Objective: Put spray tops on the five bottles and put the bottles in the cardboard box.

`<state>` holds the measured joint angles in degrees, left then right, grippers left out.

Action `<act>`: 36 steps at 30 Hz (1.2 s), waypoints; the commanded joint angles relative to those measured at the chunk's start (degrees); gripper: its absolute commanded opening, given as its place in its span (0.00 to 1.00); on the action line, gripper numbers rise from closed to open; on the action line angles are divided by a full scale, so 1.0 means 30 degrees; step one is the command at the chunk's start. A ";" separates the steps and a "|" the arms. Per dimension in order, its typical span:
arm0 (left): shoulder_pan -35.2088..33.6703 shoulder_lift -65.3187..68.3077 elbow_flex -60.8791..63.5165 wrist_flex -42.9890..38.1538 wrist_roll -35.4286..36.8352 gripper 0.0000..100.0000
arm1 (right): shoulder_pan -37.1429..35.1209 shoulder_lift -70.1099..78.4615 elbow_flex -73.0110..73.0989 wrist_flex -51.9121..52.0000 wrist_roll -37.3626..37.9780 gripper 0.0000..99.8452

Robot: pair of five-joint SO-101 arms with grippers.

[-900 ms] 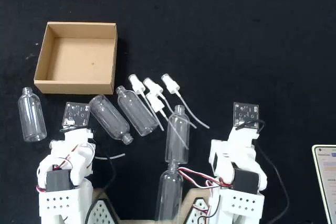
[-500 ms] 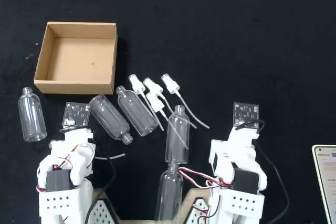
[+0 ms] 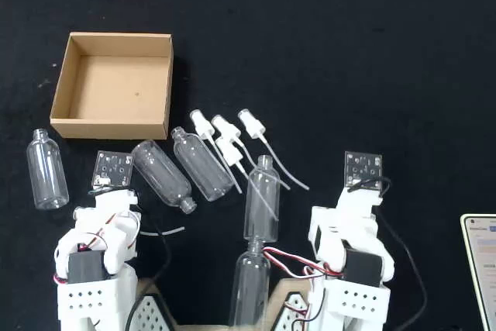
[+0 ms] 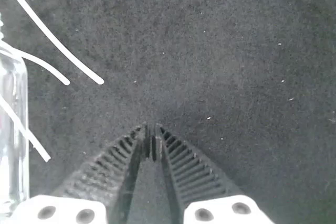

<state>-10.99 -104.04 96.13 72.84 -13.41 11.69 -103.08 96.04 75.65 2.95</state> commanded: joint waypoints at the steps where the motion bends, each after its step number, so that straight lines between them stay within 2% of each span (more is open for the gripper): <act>1: 0.0103 -0.0147 0.0396 0.0059 -0.0117 0.03 | 0.0205 -0.1832 0.0161 -0.0234 0.0029 0.01; 18: -0.0044 -0.0147 0.0103 -0.0088 -0.0234 0.03 | 0.0088 -0.1832 0.0161 -0.0381 0.0088 0.01; 23: -0.0220 -0.0147 -0.1275 0.0088 -0.0264 0.03 | 0.0088 -0.1832 0.0161 -0.2462 0.0088 0.01; 27: -0.2125 -0.0147 -0.2857 -0.0234 -0.0264 0.03 | 0.0088 -0.1832 0.0132 -0.4425 0.0147 0.01; 29: -0.3502 -0.0147 -0.4147 -0.0234 -0.0264 0.03 | 0.0088 -0.1832 0.0132 -0.5187 0.1436 0.01; 34: -0.6608 -0.0147 -0.8718 -0.0234 -0.0264 0.03 | 0.0205 -0.1832 0.0044 -0.7297 0.7238 0.01; 36: -0.7429 -0.0147 -1.0271 -0.0234 -0.0293 0.03 | 0.0205 -0.1832 -0.0132 -0.7766 0.8293 0.01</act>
<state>-27.96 -104.40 77.85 72.84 -13.85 11.69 -103.08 96.57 55.78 22.11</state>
